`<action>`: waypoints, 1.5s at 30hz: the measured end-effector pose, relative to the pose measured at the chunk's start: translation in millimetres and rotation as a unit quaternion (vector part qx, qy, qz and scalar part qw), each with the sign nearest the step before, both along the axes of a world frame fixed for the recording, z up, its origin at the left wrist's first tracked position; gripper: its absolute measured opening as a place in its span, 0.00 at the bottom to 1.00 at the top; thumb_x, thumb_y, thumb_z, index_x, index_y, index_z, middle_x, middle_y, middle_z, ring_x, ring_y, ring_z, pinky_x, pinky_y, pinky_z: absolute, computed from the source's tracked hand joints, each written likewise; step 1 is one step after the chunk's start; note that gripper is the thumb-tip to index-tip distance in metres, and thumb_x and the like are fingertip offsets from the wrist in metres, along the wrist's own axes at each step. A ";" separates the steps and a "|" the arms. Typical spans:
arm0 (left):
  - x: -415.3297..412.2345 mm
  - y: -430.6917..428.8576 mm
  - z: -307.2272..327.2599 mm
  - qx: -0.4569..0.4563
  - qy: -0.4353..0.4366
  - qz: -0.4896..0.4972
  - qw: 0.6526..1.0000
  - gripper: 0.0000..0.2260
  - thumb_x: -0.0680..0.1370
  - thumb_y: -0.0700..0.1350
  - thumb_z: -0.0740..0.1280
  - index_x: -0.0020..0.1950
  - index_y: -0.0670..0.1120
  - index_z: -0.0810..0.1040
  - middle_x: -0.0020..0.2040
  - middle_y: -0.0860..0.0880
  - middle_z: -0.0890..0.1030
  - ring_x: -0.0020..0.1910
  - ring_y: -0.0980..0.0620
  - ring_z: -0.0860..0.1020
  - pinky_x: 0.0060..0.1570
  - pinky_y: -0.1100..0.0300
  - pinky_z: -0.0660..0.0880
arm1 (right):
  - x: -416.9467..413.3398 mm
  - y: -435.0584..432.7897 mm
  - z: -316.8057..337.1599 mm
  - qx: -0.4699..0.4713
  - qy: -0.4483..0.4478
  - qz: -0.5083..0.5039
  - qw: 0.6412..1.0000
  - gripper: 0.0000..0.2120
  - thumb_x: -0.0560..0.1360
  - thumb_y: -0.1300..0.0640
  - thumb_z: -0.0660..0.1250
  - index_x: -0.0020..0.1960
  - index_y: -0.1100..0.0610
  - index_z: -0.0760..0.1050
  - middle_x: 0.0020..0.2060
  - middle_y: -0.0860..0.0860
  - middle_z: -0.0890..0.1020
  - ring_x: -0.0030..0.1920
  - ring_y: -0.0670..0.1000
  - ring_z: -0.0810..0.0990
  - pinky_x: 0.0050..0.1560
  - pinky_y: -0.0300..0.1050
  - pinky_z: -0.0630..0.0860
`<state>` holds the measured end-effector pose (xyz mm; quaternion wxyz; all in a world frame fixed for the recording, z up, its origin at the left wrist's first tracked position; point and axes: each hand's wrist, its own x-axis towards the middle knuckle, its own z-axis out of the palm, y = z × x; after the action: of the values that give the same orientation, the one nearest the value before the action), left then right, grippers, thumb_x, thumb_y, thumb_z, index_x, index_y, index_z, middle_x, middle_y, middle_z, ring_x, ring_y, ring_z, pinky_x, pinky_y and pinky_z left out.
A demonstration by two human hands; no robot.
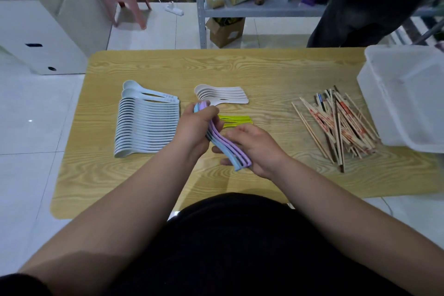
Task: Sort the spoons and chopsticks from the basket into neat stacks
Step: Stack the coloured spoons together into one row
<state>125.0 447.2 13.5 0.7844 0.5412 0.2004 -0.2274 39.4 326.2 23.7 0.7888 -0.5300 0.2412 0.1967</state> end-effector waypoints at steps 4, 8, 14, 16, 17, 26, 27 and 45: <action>0.0 5.8 -7.1 0.031 0.012 0.060 0.998 0.10 0.76 0.32 0.66 0.53 0.45 0.73 0.37 0.46 0.73 0.30 0.49 0.72 0.30 0.61 0.75 | -13.6 -3.1 -7.2 0.034 0.045 0.108 0.993 0.13 0.80 0.60 0.67 0.64 0.59 0.75 0.57 0.61 0.83 0.50 0.57 0.86 0.45 0.50 0.84; -4.5 7.7 -11.9 0.049 0.006 0.075 0.996 0.11 0.75 0.33 0.66 0.55 0.45 0.73 0.35 0.46 0.73 0.30 0.49 0.73 0.31 0.61 0.76 | -9.5 -0.4 -13.3 -0.059 0.033 0.145 0.987 0.16 0.80 0.62 0.68 0.66 0.60 0.74 0.56 0.62 0.84 0.50 0.58 0.86 0.45 0.46 0.84; -5.0 10.8 -14.7 0.016 0.032 0.056 0.998 0.11 0.75 0.34 0.69 0.53 0.45 0.74 0.34 0.48 0.77 0.32 0.50 0.77 0.42 0.55 0.81 | -6.6 -6.7 -21.1 -0.080 0.040 0.175 0.980 0.12 0.82 0.62 0.65 0.64 0.60 0.75 0.54 0.60 0.84 0.50 0.58 0.86 0.47 0.47 0.84; 0.9 17.3 -15.3 0.002 0.033 0.003 0.999 0.09 0.75 0.36 0.70 0.52 0.45 0.75 0.37 0.47 0.79 0.36 0.49 0.80 0.48 0.50 0.81 | -4.8 -7.1 -22.2 -0.112 0.024 0.171 0.979 0.10 0.82 0.63 0.64 0.62 0.58 0.76 0.51 0.58 0.85 0.47 0.56 0.86 0.46 0.46 0.84; 5.3 22.2 -14.5 0.010 0.029 -0.040 0.999 0.09 0.74 0.37 0.71 0.51 0.45 0.76 0.40 0.47 0.81 0.39 0.48 0.82 0.50 0.49 0.81 | -3.2 -9.0 -22.0 -0.168 0.005 0.180 0.969 0.09 0.82 0.63 0.64 0.61 0.57 0.77 0.49 0.57 0.85 0.44 0.55 0.86 0.45 0.46 0.83; 14.3 59.6 -25.0 0.321 -0.033 -0.450 0.832 0.07 0.78 0.39 0.65 0.53 0.39 0.80 0.42 0.44 0.84 0.38 0.49 0.85 0.46 0.55 0.82 | 7.5 -57.2 -59.9 -0.615 -0.227 0.424 0.625 0.20 0.80 0.64 0.62 0.72 0.59 0.71 0.60 0.59 0.79 0.58 0.62 0.78 0.55 0.54 0.77; 9.6 57.1 -29.9 0.354 -0.052 -0.460 0.813 0.07 0.78 0.41 0.64 0.51 0.40 0.80 0.40 0.45 0.85 0.34 0.52 0.83 0.42 0.57 0.80 | 8.0 -59.0 -64.6 -0.610 -0.219 0.425 0.632 0.22 0.81 0.63 0.61 0.74 0.58 0.69 0.64 0.58 0.77 0.61 0.60 0.76 0.58 0.53 0.75; -31.2 19.7 -193.4 0.519 -0.459 -0.261 0.672 0.13 0.79 0.43 0.64 0.62 0.39 0.72 0.53 0.39 0.79 0.49 0.41 0.74 0.52 0.48 0.70 | 6.1 -85.8 -212.0 -0.631 -0.343 0.227 0.658 0.18 0.82 0.50 0.63 0.65 0.61 0.79 0.51 0.55 0.81 0.52 0.59 0.79 0.58 0.53 0.74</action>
<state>93.8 466.9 -179.9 0.2794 0.9275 -0.2485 -0.0047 45.5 240.4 -188.3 0.2222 -0.9687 -0.1082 -0.0252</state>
